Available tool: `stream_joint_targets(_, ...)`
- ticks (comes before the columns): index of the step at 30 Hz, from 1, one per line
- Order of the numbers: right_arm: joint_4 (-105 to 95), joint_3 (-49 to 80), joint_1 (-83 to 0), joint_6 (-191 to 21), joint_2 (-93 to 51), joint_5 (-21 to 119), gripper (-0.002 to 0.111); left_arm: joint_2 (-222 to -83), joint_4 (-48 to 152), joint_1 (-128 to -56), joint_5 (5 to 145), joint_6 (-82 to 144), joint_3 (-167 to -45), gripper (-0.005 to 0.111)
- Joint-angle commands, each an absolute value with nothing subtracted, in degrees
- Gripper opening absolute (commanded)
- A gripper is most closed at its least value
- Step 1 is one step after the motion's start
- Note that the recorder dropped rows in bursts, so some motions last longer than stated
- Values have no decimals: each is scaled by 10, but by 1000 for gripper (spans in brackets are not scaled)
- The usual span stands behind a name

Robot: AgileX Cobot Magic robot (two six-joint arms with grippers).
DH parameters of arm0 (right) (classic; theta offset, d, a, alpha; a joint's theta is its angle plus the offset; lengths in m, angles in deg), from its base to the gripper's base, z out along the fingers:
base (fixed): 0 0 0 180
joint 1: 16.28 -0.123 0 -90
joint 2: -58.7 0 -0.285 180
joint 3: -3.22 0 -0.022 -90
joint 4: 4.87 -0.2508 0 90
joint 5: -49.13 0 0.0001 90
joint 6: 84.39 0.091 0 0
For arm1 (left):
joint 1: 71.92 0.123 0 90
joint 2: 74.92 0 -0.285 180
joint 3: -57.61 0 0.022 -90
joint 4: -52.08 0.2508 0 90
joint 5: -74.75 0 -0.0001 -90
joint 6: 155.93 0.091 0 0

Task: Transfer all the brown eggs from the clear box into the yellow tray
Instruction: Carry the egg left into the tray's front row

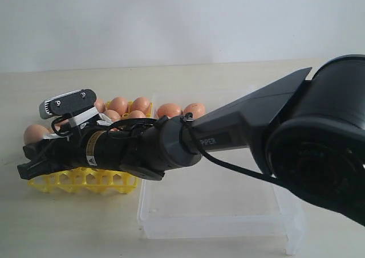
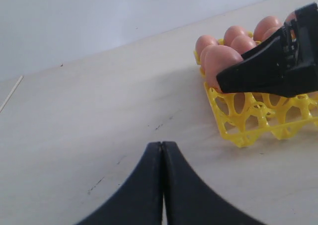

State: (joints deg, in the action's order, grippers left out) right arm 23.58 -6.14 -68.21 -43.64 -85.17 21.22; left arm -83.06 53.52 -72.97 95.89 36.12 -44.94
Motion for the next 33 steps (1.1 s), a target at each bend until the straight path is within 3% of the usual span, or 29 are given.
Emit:
stream_joint_targets(1, 247, -74, -683, -421, -861, 208, 0, -827, 535, -732, 954, 358, -452, 0)
stream_joint_targets(4, 247, -74, -683, -413, -865, 210, 3, -827, 535, -732, 954, 358, -452, 0)
stream_joint_targets(8, 242, -74, -683, -409, -865, 222, 21, -827, 535, -732, 954, 358, -452, 0)
stream_joint_targets(11, 241, -74, -683, -409, -865, 224, 44, -827, 535, -732, 954, 358, -452, 0)
stream_joint_targets(15, 240, -74, -683, -409, -865, 227, 57, -827, 535, -732, 954, 358, -452, 0)
stream_joint_targets(21, 241, -74, -683, -409, -850, 247, 57, -827, 535, -732, 954, 358, -452, 0)
stream_joint_targets(30, 242, -74, -680, -506, -757, 393, 57, -827, 535, -732, 954, 358, -452, 0)
stream_joint_targets(33, 229, -74, -678, -539, -704, 500, 57, -827, 535, -732, 954, 358, -452, 0)
